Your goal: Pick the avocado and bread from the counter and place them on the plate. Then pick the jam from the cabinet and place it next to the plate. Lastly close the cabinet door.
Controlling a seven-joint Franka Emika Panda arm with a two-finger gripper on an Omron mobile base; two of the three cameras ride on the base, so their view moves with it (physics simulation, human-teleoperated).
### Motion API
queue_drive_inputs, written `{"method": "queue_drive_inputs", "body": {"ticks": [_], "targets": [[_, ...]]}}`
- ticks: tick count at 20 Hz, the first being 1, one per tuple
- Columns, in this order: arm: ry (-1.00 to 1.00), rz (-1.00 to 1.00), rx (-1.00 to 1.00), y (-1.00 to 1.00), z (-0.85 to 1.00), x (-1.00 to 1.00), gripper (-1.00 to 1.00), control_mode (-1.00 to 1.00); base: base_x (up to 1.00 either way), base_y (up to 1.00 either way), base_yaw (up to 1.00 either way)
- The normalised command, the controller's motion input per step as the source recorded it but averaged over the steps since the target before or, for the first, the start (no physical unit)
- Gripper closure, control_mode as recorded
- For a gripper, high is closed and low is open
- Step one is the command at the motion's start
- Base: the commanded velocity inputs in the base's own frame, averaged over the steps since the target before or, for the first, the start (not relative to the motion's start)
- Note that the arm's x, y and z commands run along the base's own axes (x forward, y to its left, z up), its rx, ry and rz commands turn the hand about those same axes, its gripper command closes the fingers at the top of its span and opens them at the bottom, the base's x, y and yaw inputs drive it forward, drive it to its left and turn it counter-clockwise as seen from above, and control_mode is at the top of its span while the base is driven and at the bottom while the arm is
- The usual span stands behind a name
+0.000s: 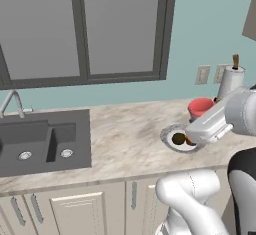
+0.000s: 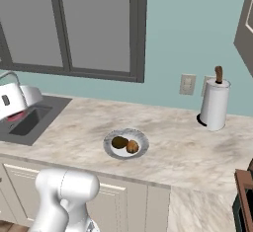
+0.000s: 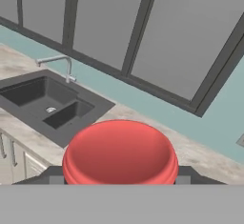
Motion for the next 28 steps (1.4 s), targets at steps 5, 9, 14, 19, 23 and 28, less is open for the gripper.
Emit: {"method": "queue_drive_inputs", "body": {"ticks": [5,9,14,19,23,28], "targets": [[0.00,0.00,0.01,0.12,-0.55,0.46,1.00,-1.00,0.00,0.00,0.00],[0.00,0.00,0.00,0.00,-0.26,0.50,1.00,-1.00,0.00,0.00,0.00],[0.00,0.00,0.00,0.00,-0.33,0.19,1.00,-1.00,0.00,0.00,0.00],[0.00,0.00,0.00,0.00,-0.70,0.06,1.00,-1.00,0.00,0.00,0.00],[-0.04,0.00,0.00,0.00,-0.88,0.08,1.00,-1.00,0.00,0.00,0.00],[-0.11,0.00,0.03,0.00,-0.88,0.04,1.00,-1.00,0.00,0.00,0.00]]}}
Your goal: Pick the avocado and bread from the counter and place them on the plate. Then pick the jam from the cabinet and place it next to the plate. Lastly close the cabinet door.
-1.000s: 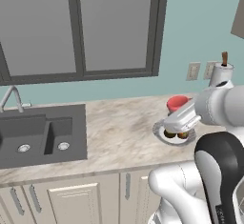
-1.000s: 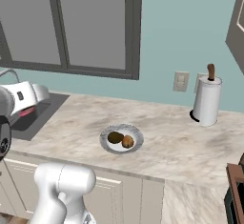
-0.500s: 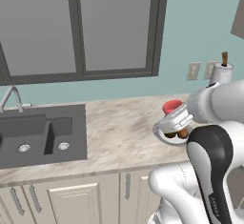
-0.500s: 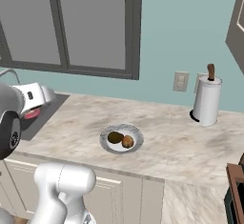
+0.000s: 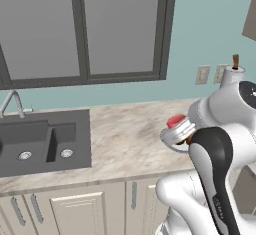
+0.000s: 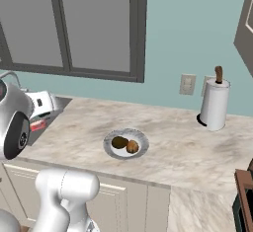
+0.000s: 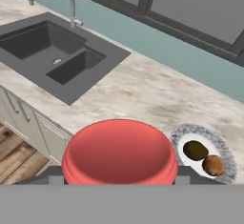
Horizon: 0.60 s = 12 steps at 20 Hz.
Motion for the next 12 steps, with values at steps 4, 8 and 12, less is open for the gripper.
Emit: {"method": "queue_drive_inputs", "body": {"ticks": [4,8,12], "targets": [[-0.14,0.00,0.08,0.00,-0.86,0.00,1.00,-1.00,0.00,0.00,0.00],[-0.26,0.00,0.14,-0.12,-0.84,0.00,1.00,-1.00,0.00,0.00,0.00],[-0.36,0.00,0.20,-0.18,-0.93,0.00,1.00,-1.00,0.00,0.00,0.00]]}}
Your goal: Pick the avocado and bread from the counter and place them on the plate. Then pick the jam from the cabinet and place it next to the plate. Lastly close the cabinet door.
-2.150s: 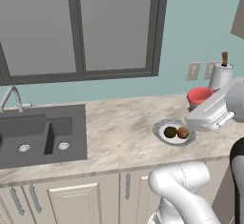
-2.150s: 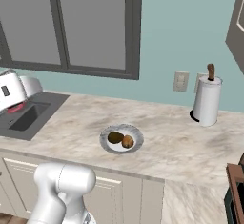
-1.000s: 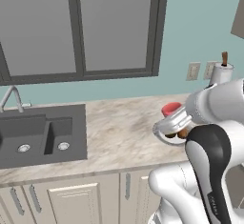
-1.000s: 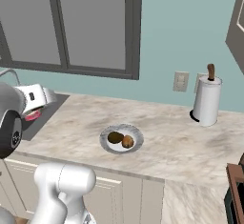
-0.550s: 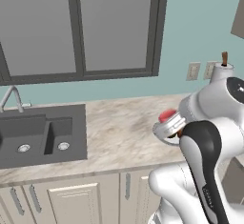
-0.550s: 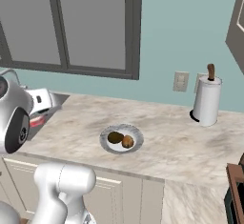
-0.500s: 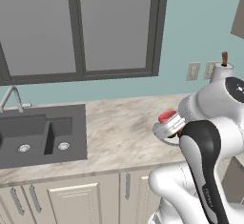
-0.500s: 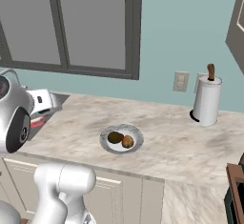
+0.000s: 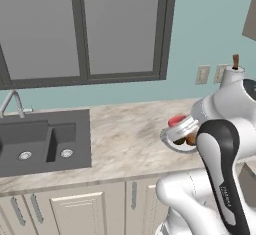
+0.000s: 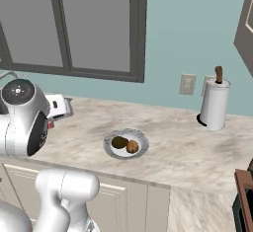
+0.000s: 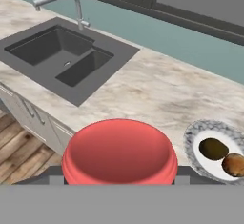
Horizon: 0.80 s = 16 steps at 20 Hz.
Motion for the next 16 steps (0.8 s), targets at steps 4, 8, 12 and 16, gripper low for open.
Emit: {"method": "queue_drive_inputs", "body": {"ticks": [4,8,12,16], "targets": [[-0.37,0.00,0.16,-0.11,-0.98,0.00,1.00,-1.00,0.00,0.00,0.00],[-0.28,0.00,0.05,0.00,-0.94,0.06,1.00,-1.00,0.00,0.00,0.00],[-0.21,-0.01,0.00,0.00,-0.84,0.13,1.00,-1.00,0.00,0.00,0.00],[-0.22,-0.01,0.00,0.00,-0.90,0.13,1.00,-1.00,0.00,0.00,0.00]]}}
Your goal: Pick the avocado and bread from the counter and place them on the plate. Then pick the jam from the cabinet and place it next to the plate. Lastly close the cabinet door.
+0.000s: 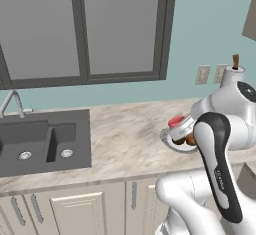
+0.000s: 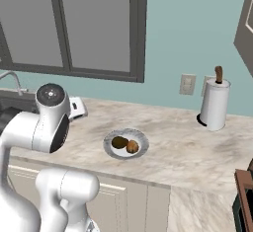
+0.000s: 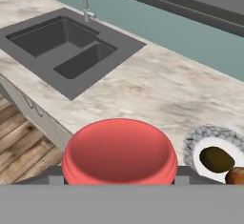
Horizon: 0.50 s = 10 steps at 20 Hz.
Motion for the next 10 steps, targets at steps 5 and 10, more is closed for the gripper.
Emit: {"method": "queue_drive_inputs", "body": {"ticks": [5,10], "targets": [[-0.19,0.03,-0.03,0.00,-0.60,0.00,1.00,-1.00,0.00,0.00,0.00],[-0.15,0.15,-0.15,0.03,-0.45,0.00,1.00,-1.00,0.00,0.00,0.00]]}}
